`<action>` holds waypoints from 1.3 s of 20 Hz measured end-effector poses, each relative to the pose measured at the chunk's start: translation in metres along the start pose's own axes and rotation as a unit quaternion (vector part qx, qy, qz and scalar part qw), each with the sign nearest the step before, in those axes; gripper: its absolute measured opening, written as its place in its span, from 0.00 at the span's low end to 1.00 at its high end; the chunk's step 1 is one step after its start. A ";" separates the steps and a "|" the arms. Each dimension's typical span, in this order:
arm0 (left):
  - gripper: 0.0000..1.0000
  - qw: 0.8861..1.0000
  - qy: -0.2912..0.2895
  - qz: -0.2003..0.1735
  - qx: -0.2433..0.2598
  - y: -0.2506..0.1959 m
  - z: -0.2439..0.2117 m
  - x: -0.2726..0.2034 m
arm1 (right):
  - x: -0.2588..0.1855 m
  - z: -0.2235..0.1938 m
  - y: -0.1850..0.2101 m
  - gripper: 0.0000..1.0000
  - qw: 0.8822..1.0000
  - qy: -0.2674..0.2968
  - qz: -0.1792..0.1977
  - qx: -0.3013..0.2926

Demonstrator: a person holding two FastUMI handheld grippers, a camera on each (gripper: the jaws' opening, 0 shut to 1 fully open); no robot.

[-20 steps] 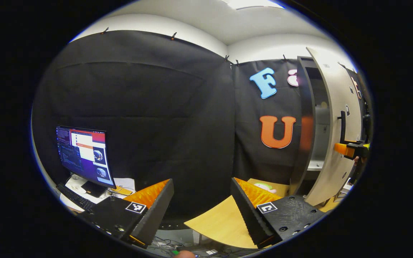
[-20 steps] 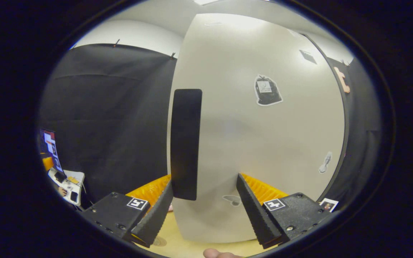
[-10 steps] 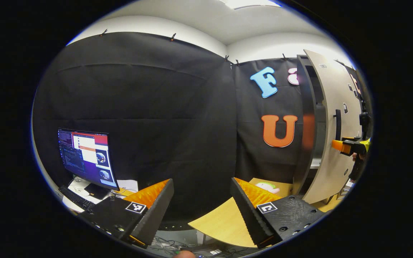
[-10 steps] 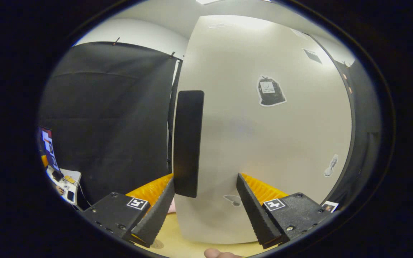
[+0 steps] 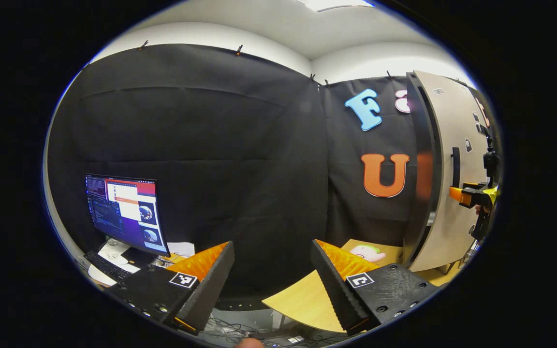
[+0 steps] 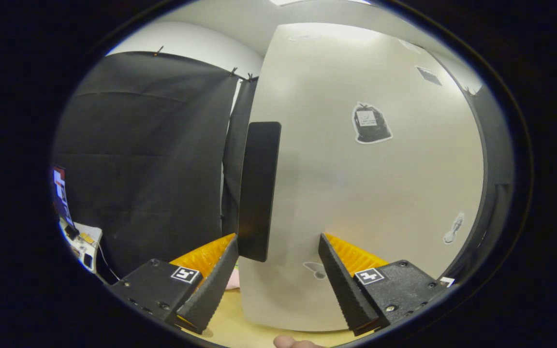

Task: Open the cabinet door with the right hand, grasp the bottle in the cabinet with the left hand and place it on the coaster, then close the cabinet door with the right hand.

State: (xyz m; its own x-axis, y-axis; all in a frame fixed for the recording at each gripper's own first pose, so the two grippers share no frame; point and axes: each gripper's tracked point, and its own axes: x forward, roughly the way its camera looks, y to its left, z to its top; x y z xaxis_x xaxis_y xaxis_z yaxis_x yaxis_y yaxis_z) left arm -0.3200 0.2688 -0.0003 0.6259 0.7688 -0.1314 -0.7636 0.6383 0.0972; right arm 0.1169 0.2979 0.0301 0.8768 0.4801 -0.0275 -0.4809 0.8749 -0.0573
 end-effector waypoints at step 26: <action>0.96 0.936 -0.015 -0.351 -0.011 -0.287 0.020 0.046 | -0.159 -0.016 -0.067 1.00 0.982 0.016 -0.183 0.035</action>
State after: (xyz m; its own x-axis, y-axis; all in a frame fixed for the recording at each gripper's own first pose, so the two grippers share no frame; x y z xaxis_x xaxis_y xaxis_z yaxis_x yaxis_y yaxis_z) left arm -0.0685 0.1220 -0.0149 0.9786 0.1614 -0.1279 -0.1657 0.9859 -0.0235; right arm 0.0103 0.1617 0.0229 0.9900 0.1320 -0.0503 -0.1322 0.9912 -0.0006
